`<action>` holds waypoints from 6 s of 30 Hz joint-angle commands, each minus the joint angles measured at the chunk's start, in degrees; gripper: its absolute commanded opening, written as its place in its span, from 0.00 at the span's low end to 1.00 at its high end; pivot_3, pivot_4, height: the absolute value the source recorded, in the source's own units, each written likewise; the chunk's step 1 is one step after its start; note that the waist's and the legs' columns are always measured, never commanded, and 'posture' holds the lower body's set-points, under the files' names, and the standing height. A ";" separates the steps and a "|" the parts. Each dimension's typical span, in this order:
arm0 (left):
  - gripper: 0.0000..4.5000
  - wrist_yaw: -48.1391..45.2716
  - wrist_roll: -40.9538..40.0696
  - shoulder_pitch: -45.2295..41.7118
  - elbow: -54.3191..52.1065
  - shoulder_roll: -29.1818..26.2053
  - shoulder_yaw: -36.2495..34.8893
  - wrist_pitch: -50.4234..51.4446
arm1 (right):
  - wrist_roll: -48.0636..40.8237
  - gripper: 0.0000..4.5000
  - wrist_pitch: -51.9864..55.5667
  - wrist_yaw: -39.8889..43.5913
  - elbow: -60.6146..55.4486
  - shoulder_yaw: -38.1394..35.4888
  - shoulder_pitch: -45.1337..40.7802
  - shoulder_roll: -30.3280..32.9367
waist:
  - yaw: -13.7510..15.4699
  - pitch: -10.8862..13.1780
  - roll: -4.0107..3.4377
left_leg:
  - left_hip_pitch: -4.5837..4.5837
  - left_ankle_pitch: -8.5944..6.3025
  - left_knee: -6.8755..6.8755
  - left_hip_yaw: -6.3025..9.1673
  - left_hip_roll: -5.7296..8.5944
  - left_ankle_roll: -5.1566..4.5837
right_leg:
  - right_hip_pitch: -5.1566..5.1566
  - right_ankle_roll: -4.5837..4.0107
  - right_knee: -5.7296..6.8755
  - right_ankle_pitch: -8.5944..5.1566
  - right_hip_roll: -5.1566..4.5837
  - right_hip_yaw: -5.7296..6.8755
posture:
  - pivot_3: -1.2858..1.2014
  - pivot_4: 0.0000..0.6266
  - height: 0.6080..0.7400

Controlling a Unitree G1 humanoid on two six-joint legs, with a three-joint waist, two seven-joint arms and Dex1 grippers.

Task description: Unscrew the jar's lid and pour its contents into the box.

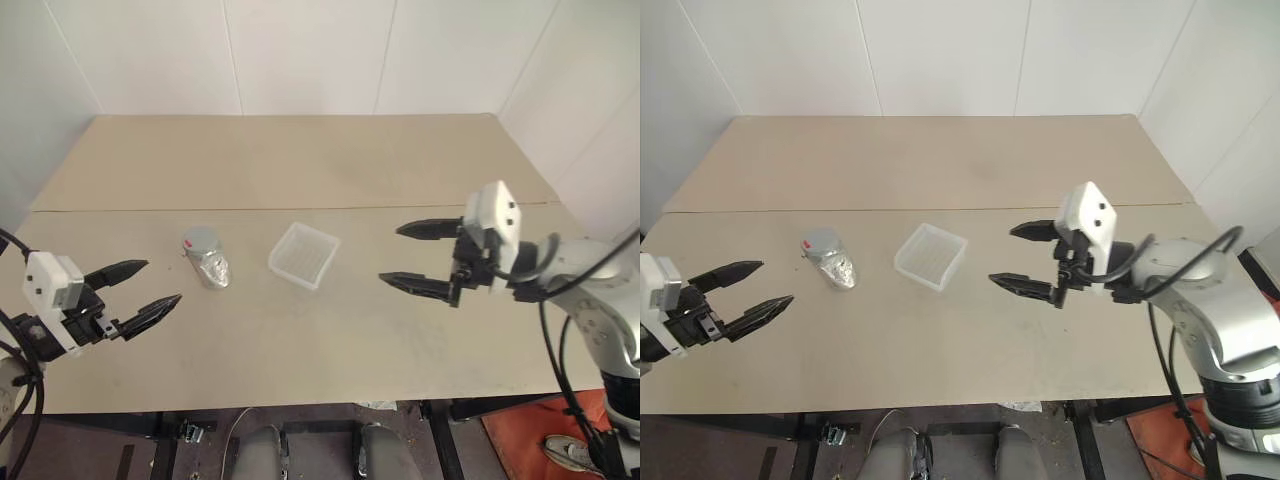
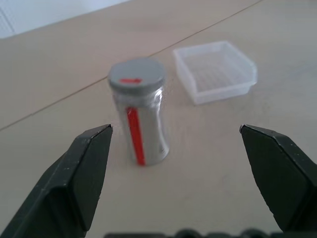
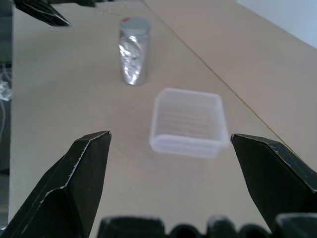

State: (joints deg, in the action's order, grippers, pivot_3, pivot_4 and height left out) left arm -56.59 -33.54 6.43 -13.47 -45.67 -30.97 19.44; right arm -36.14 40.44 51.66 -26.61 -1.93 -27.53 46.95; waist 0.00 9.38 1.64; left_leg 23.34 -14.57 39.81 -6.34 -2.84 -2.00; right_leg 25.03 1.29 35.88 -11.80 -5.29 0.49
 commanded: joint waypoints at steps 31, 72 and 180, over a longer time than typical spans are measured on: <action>1.00 4.03 15.30 -33.25 37.69 12.50 20.03 -21.13 | 2.58 1.00 -1.02 -2.92 -3.32 -0.75 -2.37 -2.47 | 0.52 -0.02 0.05 | 0.18 0.00 0.05 0.02 0.01 -0.01 | 0.03 0.09 0.02 0.07 0.02 0.15 | 0.52 0.24 1.00; 0.43 -27.91 2.87 -55.70 29.59 9.72 31.91 0.52 | 3.67 1.00 5.81 -9.58 13.85 13.14 -31.43 -27.40 | -0.71 -0.01 0.04 | 0.54 0.01 0.09 0.07 0.02 -0.03 | 0.21 0.17 0.21 0.10 0.10 0.22 | 0.52 0.24 1.00; 0.43 -34.26 3.73 -55.37 32.94 9.64 29.42 -2.83 | 10.04 0.99 2.18 -9.61 20.65 13.31 -35.56 -36.92 | -0.87 0.03 -0.02 | 0.82 0.02 0.18 0.18 0.02 0.00 | 0.40 0.25 0.22 0.12 0.12 0.31 | 0.52 0.24 1.00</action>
State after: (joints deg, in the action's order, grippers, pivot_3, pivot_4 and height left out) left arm -90.39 -29.43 -47.54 20.29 -35.50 -0.94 17.35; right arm -26.47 44.16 42.30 -5.45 11.29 -61.78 10.27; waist -0.87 9.41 1.62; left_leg 24.16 -14.55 39.98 -6.16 -2.82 -2.00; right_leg 25.43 1.54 36.11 -11.68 -5.17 0.81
